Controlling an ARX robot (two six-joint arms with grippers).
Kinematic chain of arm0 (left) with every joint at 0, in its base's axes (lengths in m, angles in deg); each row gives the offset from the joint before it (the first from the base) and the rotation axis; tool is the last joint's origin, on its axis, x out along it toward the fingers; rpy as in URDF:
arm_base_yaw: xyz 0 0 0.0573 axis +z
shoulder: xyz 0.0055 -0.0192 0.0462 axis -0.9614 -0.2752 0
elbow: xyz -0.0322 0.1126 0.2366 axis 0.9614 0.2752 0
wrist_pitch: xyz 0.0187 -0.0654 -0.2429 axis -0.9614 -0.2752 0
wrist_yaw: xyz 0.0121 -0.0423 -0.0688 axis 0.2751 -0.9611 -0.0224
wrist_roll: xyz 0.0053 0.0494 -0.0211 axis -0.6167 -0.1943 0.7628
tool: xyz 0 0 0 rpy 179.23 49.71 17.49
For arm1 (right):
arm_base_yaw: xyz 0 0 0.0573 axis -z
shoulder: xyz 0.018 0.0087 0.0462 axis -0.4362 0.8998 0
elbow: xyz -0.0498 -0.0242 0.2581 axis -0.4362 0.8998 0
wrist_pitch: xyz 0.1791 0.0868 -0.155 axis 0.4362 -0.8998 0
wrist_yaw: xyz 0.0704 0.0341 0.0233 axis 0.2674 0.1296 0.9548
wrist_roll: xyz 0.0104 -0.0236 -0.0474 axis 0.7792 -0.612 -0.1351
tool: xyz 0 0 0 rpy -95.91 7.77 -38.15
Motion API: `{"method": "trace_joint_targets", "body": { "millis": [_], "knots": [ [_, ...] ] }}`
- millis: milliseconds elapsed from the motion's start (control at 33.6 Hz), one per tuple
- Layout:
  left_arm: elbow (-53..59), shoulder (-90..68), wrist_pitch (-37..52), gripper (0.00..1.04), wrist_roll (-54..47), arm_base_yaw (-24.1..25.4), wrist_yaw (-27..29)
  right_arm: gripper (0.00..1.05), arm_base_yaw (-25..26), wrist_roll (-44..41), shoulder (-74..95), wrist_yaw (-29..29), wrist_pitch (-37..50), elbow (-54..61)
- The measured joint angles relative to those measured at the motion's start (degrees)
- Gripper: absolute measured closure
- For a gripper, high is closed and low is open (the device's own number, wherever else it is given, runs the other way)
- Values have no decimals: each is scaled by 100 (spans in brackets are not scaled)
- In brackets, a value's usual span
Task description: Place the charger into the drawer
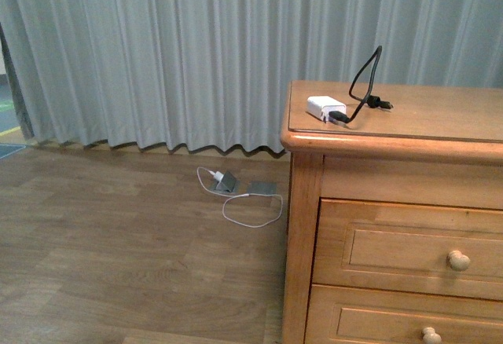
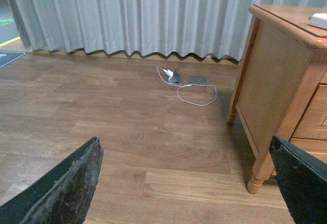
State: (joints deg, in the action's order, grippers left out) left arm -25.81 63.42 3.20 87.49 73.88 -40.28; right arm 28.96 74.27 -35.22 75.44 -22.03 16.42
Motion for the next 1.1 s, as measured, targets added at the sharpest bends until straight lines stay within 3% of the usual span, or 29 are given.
{"method": "trace_joint_targets", "body": {
  "millis": [476, 834, 1102],
  "knots": [
    [0, 0, 0, 6, 0, 0, 0, 9, -573, 138, 5978, -1143, 3027, -2365],
    [0, 0, 0, 6, 0, 0, 0, 9, -531, -11, 7932, -1462, 3501, -3897],
    [0, 0, 0, 6, 0, 0, 0, 9, -470, -17, 8164, -1552, 3554, -4033]
  ]
}}
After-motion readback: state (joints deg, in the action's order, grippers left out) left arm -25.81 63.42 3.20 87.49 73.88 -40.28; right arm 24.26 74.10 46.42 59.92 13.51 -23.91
